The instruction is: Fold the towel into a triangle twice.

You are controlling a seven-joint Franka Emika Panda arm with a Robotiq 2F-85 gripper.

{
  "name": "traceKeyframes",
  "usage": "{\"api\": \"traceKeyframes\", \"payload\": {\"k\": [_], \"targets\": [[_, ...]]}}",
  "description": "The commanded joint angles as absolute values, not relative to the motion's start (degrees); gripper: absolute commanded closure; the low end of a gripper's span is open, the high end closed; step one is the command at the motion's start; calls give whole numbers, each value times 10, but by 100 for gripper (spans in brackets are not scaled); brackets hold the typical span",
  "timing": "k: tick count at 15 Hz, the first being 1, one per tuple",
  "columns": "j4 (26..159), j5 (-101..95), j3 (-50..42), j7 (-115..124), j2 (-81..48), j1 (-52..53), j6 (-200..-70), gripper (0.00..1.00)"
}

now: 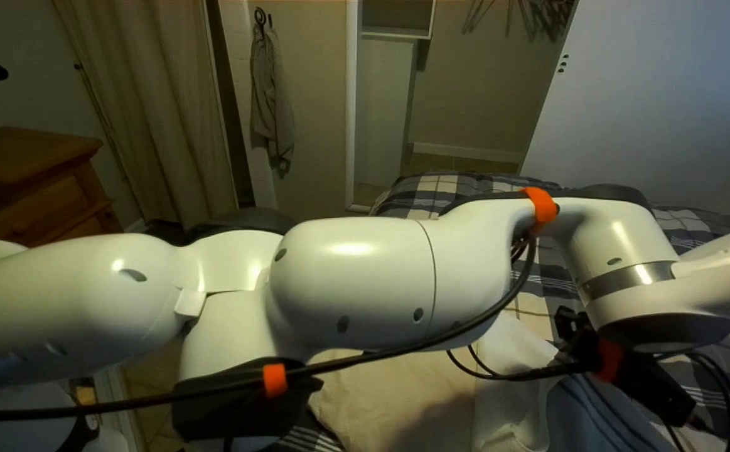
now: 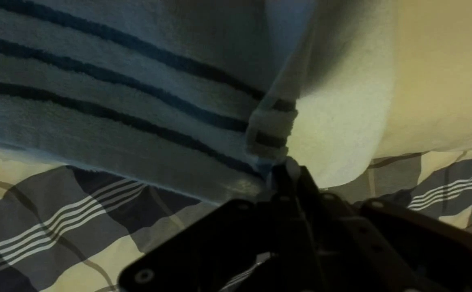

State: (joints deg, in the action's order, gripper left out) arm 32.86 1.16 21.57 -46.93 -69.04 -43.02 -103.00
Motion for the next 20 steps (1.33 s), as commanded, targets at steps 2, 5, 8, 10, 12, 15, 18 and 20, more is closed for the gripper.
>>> {"api": "traceKeyframes", "payload": {"k": [2,5,8,10,12,15,18,20], "targets": [[333,19,224,-456,-687,-418,-1012,98],[333,19,226,-456,-688,-408,-1008,98],[334,20,229,-454,-690,-400,-998,98],[335,21,232,-452,-692,-395,-989,98],[335,22,235,-450,-696,-390,-982,98],[334,21,239,-447,-703,-380,-975,98],[330,20,242,-448,-710,-370,-978,98],[327,20,244,-447,-715,-364,-982,98]]}}
